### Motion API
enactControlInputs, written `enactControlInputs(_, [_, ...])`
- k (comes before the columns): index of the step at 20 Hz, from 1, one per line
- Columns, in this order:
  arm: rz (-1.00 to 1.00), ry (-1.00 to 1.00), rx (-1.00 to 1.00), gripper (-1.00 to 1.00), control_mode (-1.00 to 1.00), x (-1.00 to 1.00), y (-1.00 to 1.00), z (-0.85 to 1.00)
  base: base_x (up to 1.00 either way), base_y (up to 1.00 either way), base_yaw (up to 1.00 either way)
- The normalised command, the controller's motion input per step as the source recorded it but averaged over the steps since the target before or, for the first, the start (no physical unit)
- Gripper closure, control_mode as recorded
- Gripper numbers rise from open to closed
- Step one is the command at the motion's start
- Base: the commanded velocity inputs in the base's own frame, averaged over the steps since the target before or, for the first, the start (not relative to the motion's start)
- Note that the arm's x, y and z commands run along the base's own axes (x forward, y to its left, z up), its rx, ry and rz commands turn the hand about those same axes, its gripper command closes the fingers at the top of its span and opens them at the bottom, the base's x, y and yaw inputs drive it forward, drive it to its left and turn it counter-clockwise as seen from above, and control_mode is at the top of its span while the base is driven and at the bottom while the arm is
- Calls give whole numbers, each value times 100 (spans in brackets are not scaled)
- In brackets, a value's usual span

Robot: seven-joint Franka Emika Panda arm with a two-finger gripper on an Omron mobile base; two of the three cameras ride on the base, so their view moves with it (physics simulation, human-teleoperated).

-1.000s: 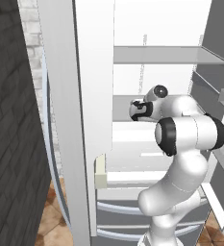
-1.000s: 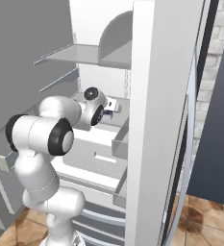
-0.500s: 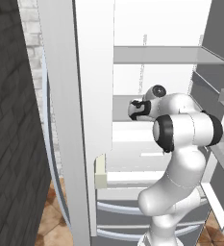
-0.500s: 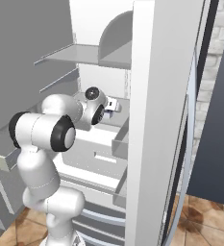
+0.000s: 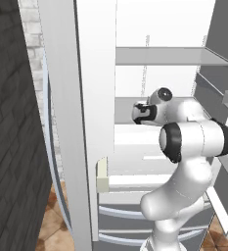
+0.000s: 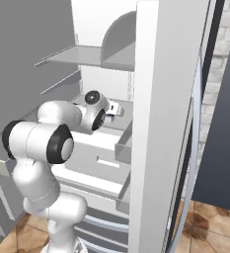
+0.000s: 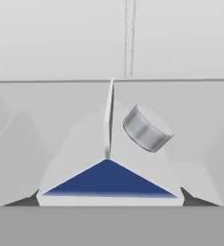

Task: Take a sugar cube from the saucer and place it inside the coffee. Then, grab milk from the fridge and place it next to the coffee on the counter to sweeten the coffee.

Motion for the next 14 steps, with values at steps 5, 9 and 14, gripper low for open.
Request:
enactControlInputs(5, [0, -12, 0, 100, -100, -98, 17, 64, 0, 0, 0])
enactControlInputs(9, [0, -5, 0, 100, -100, -100, 22, 85, 0, 0, 0])
enactControlInputs(14, [0, 0, 1, 100, -100, -100, 14, 83, 0, 0, 0])
